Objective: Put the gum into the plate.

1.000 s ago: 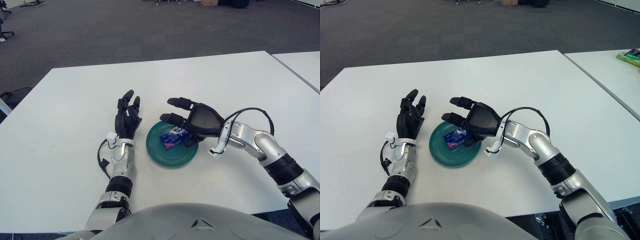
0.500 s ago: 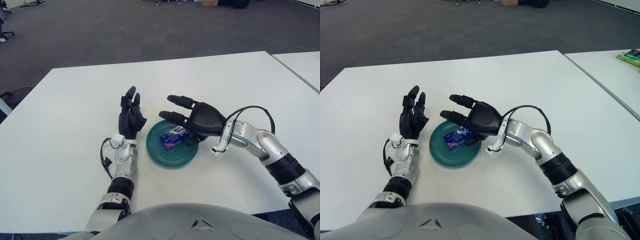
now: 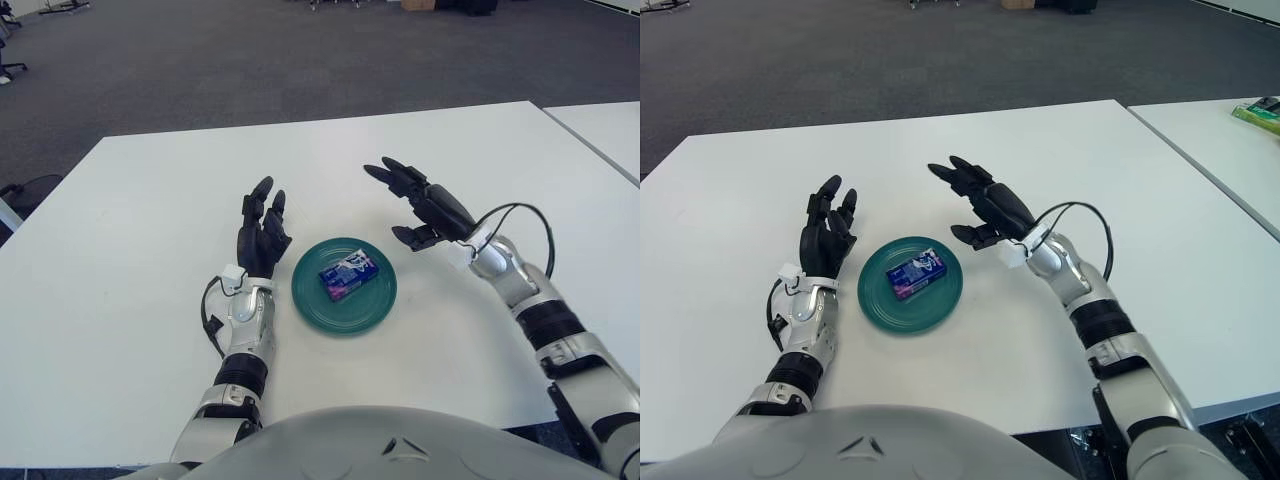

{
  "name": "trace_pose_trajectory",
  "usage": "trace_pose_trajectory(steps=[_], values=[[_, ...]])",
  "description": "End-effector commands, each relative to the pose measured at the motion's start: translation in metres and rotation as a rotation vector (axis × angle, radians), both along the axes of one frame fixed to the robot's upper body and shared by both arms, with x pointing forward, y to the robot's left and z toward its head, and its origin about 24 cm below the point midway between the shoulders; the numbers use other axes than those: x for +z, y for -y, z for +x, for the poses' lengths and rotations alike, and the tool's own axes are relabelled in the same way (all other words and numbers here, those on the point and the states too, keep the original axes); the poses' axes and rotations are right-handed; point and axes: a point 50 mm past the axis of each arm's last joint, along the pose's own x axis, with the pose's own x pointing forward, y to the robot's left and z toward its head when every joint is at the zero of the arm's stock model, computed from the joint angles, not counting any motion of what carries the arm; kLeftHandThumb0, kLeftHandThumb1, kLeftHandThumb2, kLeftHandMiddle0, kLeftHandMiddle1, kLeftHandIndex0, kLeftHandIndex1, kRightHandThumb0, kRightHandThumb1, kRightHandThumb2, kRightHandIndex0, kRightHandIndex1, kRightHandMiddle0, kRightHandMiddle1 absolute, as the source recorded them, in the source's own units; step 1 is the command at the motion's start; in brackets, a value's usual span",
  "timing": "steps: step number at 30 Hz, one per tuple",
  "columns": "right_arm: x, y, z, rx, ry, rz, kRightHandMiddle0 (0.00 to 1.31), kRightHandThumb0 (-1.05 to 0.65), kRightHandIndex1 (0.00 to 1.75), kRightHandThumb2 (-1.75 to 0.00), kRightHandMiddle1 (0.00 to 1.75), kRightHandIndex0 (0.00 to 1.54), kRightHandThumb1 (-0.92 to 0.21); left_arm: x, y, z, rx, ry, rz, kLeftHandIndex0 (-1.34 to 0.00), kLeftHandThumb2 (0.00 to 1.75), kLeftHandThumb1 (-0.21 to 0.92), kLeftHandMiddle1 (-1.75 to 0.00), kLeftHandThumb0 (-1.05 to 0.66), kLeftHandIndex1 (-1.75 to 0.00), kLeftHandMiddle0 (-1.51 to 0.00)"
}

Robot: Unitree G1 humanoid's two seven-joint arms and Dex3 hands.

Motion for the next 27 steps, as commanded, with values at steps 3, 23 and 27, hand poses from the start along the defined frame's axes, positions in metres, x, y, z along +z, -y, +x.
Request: trace_pose_trajectory(steps=[3,23,27], values=[[-0.03,-0.004,-0.009,-0.13,-0.284,0.559,0.0,-0.93,0.0,-0.89,0.15,0.07,-0.92,-0.047,0.03,-0.048,0.027,-0.246,-0.215,-0.14,0.73,0.92,-0.08,-0.81,-0.86,-0.51],[-0.051,0.008,-0.003,-0.03,-0.522,0.94,0.0,-0.97,0.0,-1.0,0.17,0.02,-0.92,-0.048,0.022,-0.054,0.0,-0.233,-0.185,0.0,0.83,0.92,0.0,-0.83,-0.75,-0.26],[-0.053,0.009,-0.005,-0.045,-0.508,0.882,0.0,-0.97,0.0,-1.03,0.17,0.0,-0.92,-0.048,0.021,-0.055,-0.001,-0.236,-0.186,0.0,0.83,0.92,0.0,-0.83,-0.73,-0.25]])
